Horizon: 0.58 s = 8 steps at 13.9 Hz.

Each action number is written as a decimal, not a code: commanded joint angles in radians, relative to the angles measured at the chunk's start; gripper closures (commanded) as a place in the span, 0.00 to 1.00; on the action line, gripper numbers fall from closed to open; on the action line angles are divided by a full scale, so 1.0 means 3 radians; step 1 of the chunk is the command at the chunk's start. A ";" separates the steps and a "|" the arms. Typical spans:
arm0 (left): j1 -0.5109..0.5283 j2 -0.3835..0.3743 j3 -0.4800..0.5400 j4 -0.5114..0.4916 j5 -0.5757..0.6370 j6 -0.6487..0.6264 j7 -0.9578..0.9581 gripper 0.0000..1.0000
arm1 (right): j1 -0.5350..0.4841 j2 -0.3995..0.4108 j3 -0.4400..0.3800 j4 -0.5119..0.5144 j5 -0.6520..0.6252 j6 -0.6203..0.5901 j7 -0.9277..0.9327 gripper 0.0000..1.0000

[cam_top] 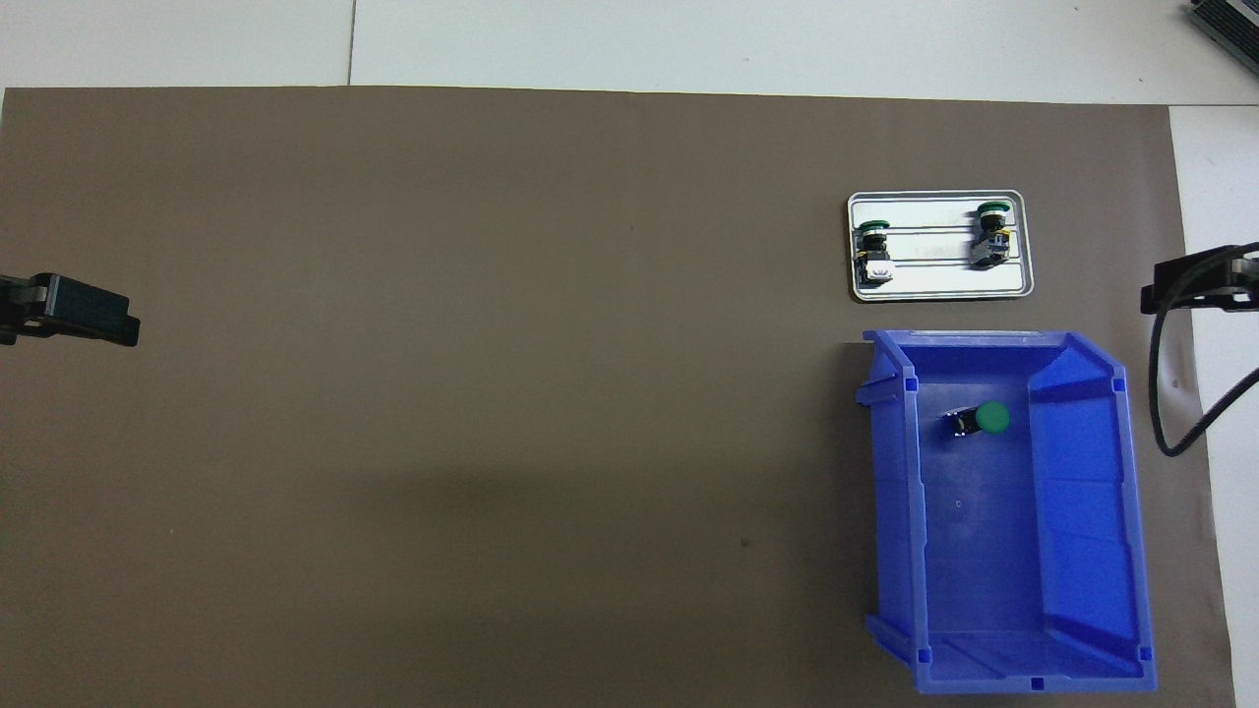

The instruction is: Place and press button with both arms

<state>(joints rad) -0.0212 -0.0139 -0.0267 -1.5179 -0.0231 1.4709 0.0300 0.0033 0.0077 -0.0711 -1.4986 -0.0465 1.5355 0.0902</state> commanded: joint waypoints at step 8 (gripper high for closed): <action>0.0030 -0.0051 -0.0034 -0.0059 0.0051 -0.0015 -0.0018 0.00 | -0.0016 -0.0087 0.0037 -0.0164 -0.0040 -0.0061 -0.0009 0.00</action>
<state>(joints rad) -0.0212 -0.0139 -0.0267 -1.5179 -0.0231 1.4709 0.0300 0.0083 0.0140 -0.0667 -1.5093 -0.0607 1.4995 0.0902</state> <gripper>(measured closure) 0.000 0.000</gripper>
